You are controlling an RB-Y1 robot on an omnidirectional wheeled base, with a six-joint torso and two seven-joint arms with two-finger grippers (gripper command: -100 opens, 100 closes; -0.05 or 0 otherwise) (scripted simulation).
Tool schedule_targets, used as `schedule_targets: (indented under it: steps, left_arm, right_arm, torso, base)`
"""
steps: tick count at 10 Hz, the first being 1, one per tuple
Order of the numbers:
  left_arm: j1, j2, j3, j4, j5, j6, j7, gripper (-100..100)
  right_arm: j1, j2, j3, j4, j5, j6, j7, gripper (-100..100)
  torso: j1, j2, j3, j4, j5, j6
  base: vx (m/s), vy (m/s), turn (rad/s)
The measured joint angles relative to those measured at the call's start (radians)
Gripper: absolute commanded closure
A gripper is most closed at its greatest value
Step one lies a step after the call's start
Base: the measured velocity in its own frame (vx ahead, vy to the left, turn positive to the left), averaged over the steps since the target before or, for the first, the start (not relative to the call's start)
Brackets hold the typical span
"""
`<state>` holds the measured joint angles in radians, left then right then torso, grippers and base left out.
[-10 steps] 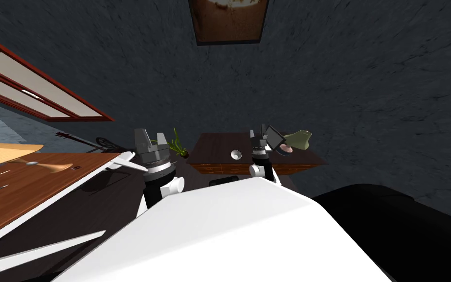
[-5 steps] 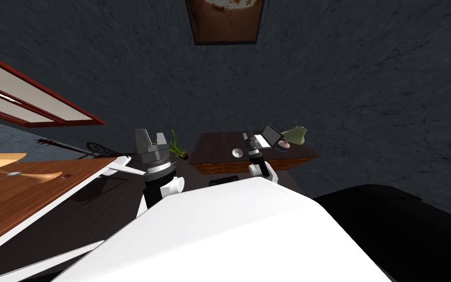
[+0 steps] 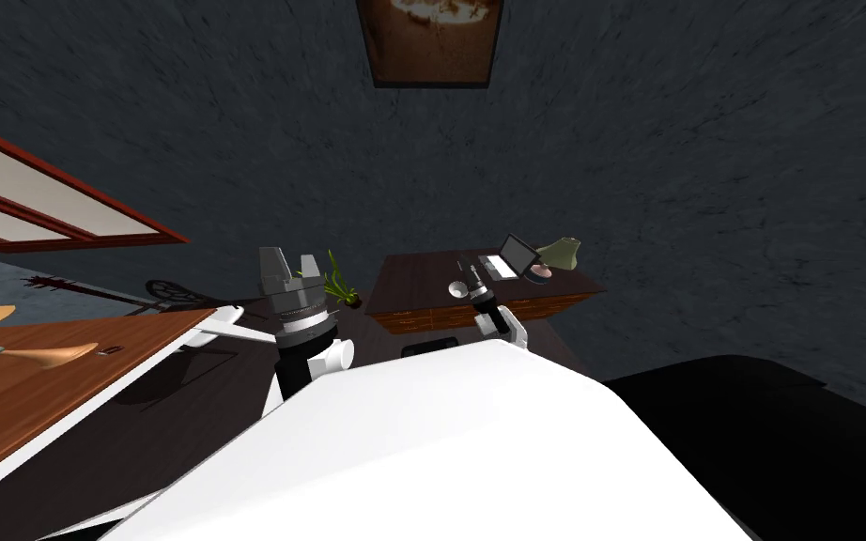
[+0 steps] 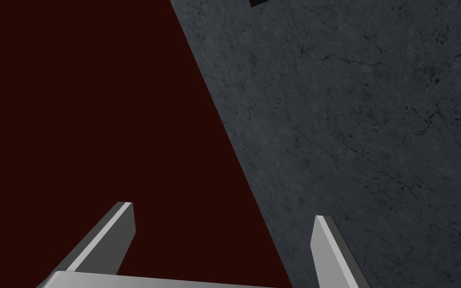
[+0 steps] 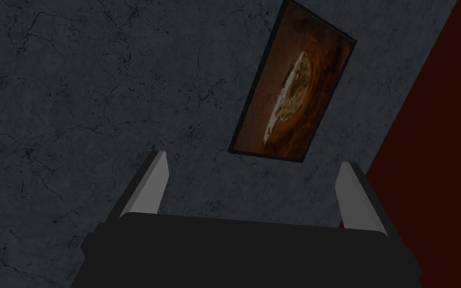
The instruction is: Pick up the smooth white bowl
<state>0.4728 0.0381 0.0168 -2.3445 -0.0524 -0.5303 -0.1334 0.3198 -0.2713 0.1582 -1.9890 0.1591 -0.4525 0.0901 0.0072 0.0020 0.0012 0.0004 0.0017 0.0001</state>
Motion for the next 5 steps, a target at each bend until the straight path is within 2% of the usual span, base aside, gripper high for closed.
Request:
schedule_targets:
  steps: [1, 5]
  left_arm:
    - [0.0, 0.0, 0.0, 0.0, 0.0, 0.0, 0.0, 0]
    - [0.0, 0.0, 0.0, 0.0, 0.0, 0.0, 0.0, 0]
  right_arm:
    - [-0.026, -0.03, 0.011, 0.031, 0.029, 0.01, 0.011, -100]
    - [-0.078, -0.088, 0.051, 0.121, 0.127, 0.027, 0.049, -100]
  torso:
    - [0.002, 0.0, 0.0, 0.0, 0.0, 0.0]
    - [-0.001, -0.002, -0.001, 0.0, 0.0, 0.0]
  base:
    - [-0.044, 0.134, -0.059]
    - [-0.032, 0.113, -0.118]
